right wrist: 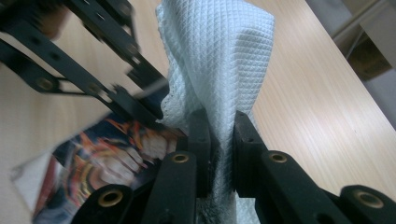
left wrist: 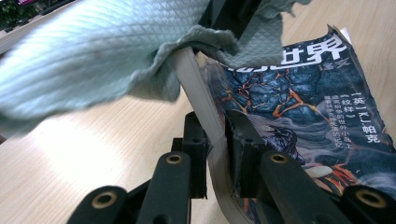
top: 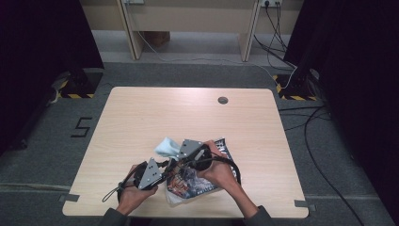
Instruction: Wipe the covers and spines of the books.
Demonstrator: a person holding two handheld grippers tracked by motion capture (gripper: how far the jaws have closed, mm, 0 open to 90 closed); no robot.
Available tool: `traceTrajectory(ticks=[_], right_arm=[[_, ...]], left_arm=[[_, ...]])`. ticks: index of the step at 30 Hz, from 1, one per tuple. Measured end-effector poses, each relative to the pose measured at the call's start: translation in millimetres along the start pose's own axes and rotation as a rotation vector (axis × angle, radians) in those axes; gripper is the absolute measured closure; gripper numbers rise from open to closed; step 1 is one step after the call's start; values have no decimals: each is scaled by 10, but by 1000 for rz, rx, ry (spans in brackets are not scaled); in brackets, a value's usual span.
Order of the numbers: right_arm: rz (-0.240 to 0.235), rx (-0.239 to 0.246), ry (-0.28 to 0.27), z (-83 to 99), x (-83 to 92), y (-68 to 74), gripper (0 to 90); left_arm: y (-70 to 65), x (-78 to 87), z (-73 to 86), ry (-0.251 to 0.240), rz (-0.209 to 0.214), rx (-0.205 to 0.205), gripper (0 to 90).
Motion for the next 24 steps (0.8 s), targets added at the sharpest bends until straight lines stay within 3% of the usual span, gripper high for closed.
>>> traceTrajectory(ticks=[9, 12, 24], right_arm=[[9, -123, 86, 357, -234, -374, 815], [22, -135, 111, 465, -298, -503, 816], [54, -323, 229, 1083, -649, -966, 817]], left_arm=[[-5, 4, -4, 7, 0, -8, 782], [-11, 7, -8, 4, -3, -11, 782], [-16, 10, -22, -2, -4, -26, 784]])
Point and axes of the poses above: each handheld gripper's, and its own axes: x roughly backward along the jaws, z roughly out of its underside, y roughly to its left, the point moved 4 cm from there along -x, roughly forward along the jaws, and after that the axes turned 15 degrees about y, right-handed, at the moved point
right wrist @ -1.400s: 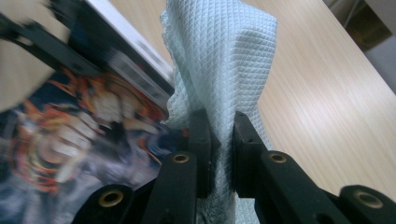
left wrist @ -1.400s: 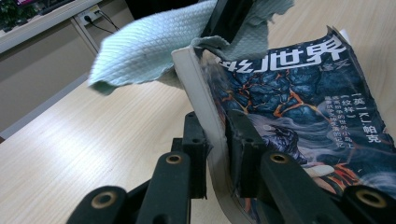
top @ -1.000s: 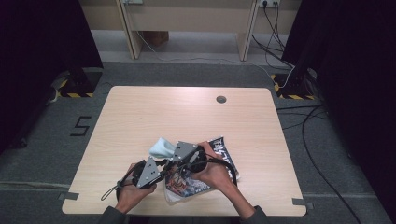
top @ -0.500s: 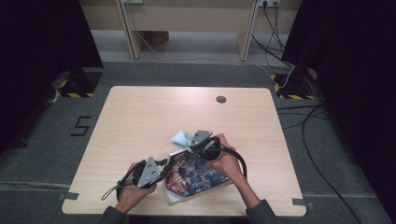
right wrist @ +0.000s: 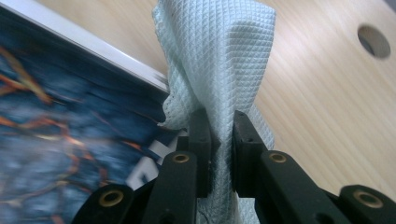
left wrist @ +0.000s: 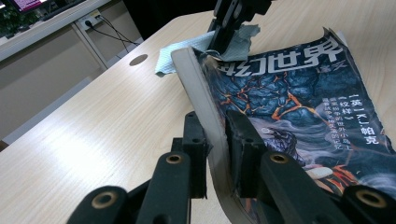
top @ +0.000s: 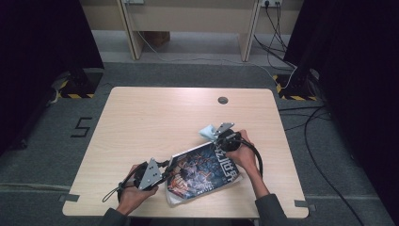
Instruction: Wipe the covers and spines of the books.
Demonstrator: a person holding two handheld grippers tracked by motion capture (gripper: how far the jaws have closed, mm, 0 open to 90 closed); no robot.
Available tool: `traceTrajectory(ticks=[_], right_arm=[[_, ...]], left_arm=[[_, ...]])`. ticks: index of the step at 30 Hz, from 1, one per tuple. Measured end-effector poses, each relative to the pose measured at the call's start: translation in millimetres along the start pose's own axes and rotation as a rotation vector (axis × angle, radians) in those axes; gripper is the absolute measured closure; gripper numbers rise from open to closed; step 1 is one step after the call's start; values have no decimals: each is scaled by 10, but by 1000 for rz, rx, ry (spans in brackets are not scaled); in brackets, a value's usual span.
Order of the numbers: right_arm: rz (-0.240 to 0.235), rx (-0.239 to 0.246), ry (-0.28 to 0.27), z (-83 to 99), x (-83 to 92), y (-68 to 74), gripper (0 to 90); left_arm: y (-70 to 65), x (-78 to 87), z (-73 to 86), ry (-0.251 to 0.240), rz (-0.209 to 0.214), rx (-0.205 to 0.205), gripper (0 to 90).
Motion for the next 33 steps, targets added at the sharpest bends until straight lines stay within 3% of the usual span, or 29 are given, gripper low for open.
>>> traceTrajectory(ticks=[3, 7, 14, 21, 33], right_arm=[[25, -26, 34, 82, -101, -106, 817], [21, -76, 39, 174, -144, -206, 817], [49, -137, -33, 299, 164, -421, 817], [77, -224, -80, 561, 441, -631, 816], [68, -324, 8, 1058, 323, -730, 814]], left_arm=[[-3, 2, -1, -2, -1, 0, 784], [5, 11, 1, -11, 0, 8, 784], [10, 13, 6, -11, 4, 10, 784], [14, 9, 12, -10, 5, 20, 783], [19, 11, 17, -10, 11, 30, 782]])
Point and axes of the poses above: each handheld gripper's, and its own axes: x roughly backward along the jaws, z roughly out of its underside, y roughly to its left, the point moved 4 cm from there along -x, roughly forward along the jaws, and after that the axes turned 15 degrees about y, right-handed, at the moved point
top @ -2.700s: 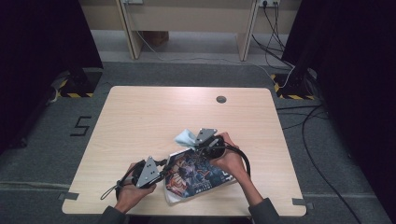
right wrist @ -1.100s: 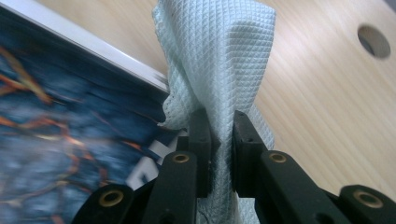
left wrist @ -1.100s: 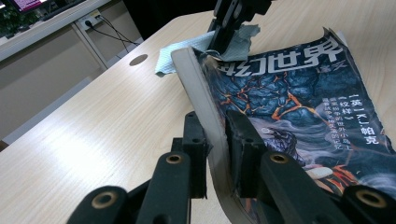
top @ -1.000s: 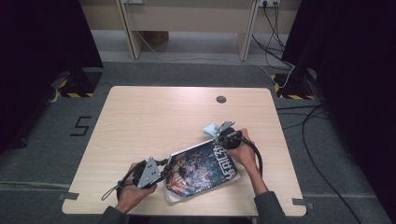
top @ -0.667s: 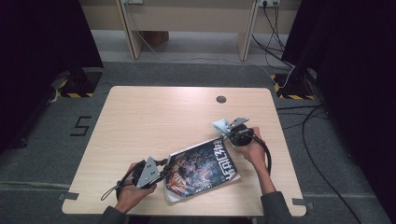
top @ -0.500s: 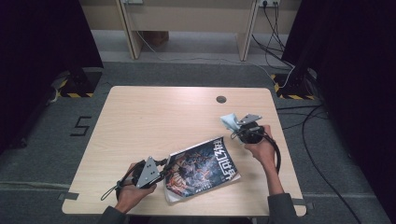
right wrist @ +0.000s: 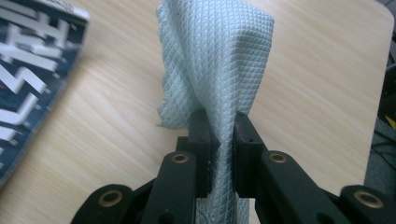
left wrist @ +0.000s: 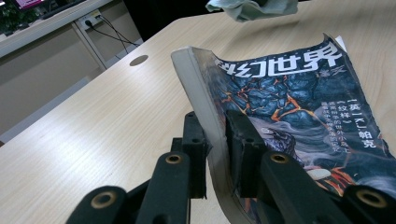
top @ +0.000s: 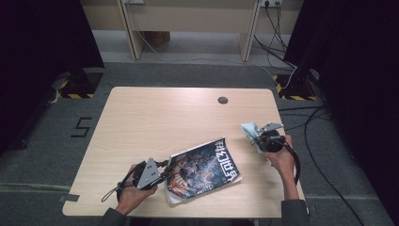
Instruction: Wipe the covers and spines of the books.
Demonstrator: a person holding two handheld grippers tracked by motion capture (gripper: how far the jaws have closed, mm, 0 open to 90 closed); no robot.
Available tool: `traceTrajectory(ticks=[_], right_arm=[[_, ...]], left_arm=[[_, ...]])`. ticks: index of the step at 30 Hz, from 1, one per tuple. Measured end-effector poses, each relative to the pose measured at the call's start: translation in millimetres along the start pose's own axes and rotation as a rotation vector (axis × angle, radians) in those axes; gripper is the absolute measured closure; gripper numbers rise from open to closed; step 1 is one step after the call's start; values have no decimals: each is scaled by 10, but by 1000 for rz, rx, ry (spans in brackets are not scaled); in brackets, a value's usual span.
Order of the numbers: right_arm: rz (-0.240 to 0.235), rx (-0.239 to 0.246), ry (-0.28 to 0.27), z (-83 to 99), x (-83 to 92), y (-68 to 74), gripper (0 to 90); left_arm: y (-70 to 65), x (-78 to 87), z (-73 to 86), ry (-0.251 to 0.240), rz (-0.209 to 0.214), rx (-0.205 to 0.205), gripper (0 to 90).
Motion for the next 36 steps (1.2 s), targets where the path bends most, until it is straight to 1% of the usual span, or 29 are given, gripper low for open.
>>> traceTrajectory(ticks=[2, 3, 5, 8, 10, 11, 14, 16, 17, 19, 21, 23, 25, 26, 27, 28, 30, 31, 32, 35, 36], right_arm=[[10, -12, 25, 51, -46, -35, 813], [17, -8, 35, 70, -71, -55, 813], [20, -18, 58, 109, -125, -70, 813], [22, -6, 92, 158, -213, -77, 810], [23, -7, 117, 182, -266, -77, 808], [23, -10, 120, 190, -287, -80, 806], [12, -14, 121, 207, -322, -82, 780], [0, -27, 121, 205, -312, -88, 720], [-13, -36, 120, 202, -305, -84, 691], [-22, -54, 80, 157, -241, -81, 615], [-22, -55, 34, 77, -157, -48, 529], [-40, -11, -25, -21, -80, 36, 499], [-78, 40, -86, -150, 13, 179, 467], [-95, 61, -109, -202, 49, 241, 454], [-118, 78, -139, -252, 86, 315, 441], [-150, 101, -173, -302, 118, 395, 436], [-202, 162, -220, -396, 176, 581, 417], [-215, 179, -232, -426, 192, 642, 410], [-234, 204, -249, -475, 215, 747, 395], [-267, 265, -272, -570, 256, 970, 377], [-279, 278, -258, -603, 258, 1067, 363]], left_arm=[[-2, 1, -6, -3, -1, -3, 781], [0, 1, -3, -1, 0, -1, 781], [-2, 1, -2, -1, 0, 2, 781], [-2, 2, -8, -5, -3, -2, 781], [-2, 2, -2, -3, -1, 1, 781], [-5, 4, -7, -6, -1, -2, 781], [-1, 3, -4, -4, -1, 0, 781], [-5, 4, -6, -5, -1, -1, 781], [-6, 5, -10, -6, -1, -2, 781], [1, 1, -3, -4, -1, 2, 781], [-2, 2, -5, -5, 0, 0, 781], [0, 1, -8, -6, 0, -1, 781], [0, 0, -1, -3, -1, 2, 781], [-4, 2, -6, -7, 0, 0, 781], [-9, 2, -12, -10, 0, 0, 782], [-8, 1, -13, -10, 0, -1, 782], [-4, -2, -4, -7, 0, 2, 782], [-8, -2, -8, -11, 0, 1, 782], [-9, 1, -11, -9, 2, -2, 782], [-11, 1, -12, -11, 2, -8, 783], [-14, 2, -14, -13, -2, -16, 783]])
Point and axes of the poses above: each handheld gripper's, and its own axes: x roughly backward along the jaws, z roughly out of its underside, y roughly to its left, the point moved 4 cm from there along -x, roughly forward along the jaws, and after that the axes turned 15 degrees about y, right-handed, at the moved point
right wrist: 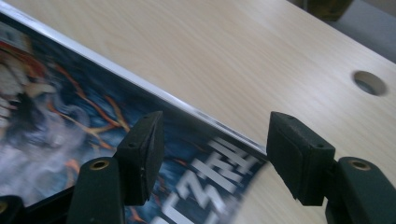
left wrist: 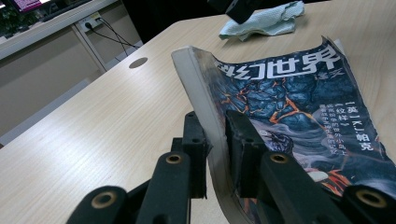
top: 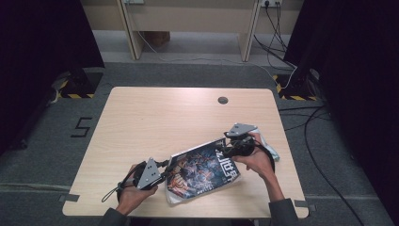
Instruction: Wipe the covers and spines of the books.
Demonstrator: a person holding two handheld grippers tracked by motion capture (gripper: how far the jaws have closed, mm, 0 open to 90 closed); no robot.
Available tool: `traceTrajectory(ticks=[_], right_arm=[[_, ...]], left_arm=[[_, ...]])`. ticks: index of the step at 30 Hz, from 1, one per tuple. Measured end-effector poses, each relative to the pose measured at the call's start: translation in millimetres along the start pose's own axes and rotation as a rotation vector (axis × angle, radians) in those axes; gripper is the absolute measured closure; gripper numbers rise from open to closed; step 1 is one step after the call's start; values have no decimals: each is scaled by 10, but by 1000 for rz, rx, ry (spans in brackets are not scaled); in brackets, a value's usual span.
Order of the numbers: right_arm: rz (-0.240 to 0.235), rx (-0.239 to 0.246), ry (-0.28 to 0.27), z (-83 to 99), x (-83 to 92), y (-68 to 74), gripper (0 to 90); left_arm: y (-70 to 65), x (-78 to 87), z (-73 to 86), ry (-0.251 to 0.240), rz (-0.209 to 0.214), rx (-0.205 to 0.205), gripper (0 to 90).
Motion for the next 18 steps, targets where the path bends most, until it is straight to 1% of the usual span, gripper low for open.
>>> traceTrajectory(ticks=[2, 3, 5, 6, 7, 8, 10, 11, 12, 15, 17, 18], right_arm=[[-11, 30, 2, -74, -61, 102, 350], [-31, 50, -1, -110, -93, 163, 350], [-48, 99, -13, -174, -160, 244, 344], [-56, 115, -8, -195, -190, 279, 343], [-65, 131, -9, -216, -222, 307, 340], [-63, 151, -4, -234, -251, 320, 337], [-89, 165, 15, -248, -327, 339, 332], [-90, 168, 26, -246, -373, 341, 314], [-83, 181, 32, -239, -412, 340, 317], [-51, 220, 45, -223, -447, 352, 362], [-43, 246, 63, -209, -397, 338, 432], [-46, 243, 72, -195, -373, 336, 467]], left_arm=[[-7, 5, -10, -8, 1, -19, 784], [-9, 6, -13, -13, 1, -22, 785], [-19, 11, -20, -17, 4, -28, 786], [-22, 12, -24, -24, 5, -35, 788], [-22, 13, -28, -29, 6, -39, 789], [-21, 13, -29, -31, 5, -40, 788], [-23, 14, -32, -31, 0, -47, 787], [-24, 8, -32, -28, 0, -48, 785], [-21, -1, -26, -17, -2, -51, 785], [-12, -11, -13, -4, -3, -38, 784], [17, -18, -2, -4, -3, -5, 778], [36, -24, 10, -3, -3, 17, 772]])
Point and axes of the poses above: each handheld gripper's, and its own axes: x roughly backward along the jaws, z roughly out of its underside, y roughly to its left, the point moved 4 cm from there along -x, roughly forward along the jaws, and after that the axes turned 15 degrees about y, right-handed, at the moved point
